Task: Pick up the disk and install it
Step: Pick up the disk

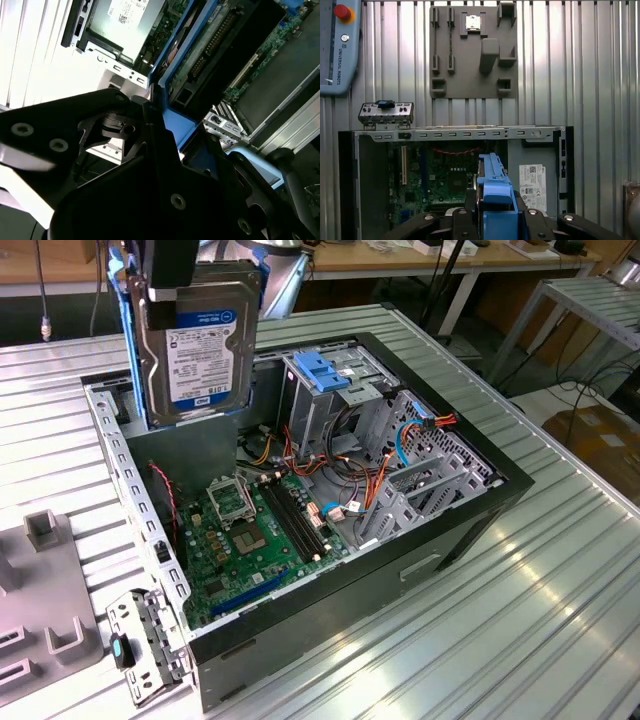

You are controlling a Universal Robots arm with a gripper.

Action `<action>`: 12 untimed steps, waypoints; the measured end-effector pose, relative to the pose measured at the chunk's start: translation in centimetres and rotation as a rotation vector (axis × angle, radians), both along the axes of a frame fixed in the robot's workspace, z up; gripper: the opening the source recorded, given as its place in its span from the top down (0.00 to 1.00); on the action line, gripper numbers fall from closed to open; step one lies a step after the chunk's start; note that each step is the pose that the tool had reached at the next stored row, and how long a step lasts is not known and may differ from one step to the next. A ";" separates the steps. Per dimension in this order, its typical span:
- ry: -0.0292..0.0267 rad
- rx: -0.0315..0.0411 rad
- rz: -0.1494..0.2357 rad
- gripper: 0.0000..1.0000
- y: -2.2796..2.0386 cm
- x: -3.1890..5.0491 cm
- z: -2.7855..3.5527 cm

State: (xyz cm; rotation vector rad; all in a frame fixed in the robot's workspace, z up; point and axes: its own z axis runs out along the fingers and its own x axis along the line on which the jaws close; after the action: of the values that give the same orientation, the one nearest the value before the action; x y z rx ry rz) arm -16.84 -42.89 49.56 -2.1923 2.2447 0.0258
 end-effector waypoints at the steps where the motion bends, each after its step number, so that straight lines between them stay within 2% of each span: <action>1: 0.0000 0.0000 0.000 0.63 -0.03 0.45 -0.03; 5: 0.0000 -0.0003 0.000 0.63 -0.09 1.82 -0.16; 12: -0.0001 -0.0006 0.000 0.63 -0.13 3.53 -0.37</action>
State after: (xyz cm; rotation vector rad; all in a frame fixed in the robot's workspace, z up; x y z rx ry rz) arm -13.31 -43.02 49.19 -2.1923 2.2452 0.0251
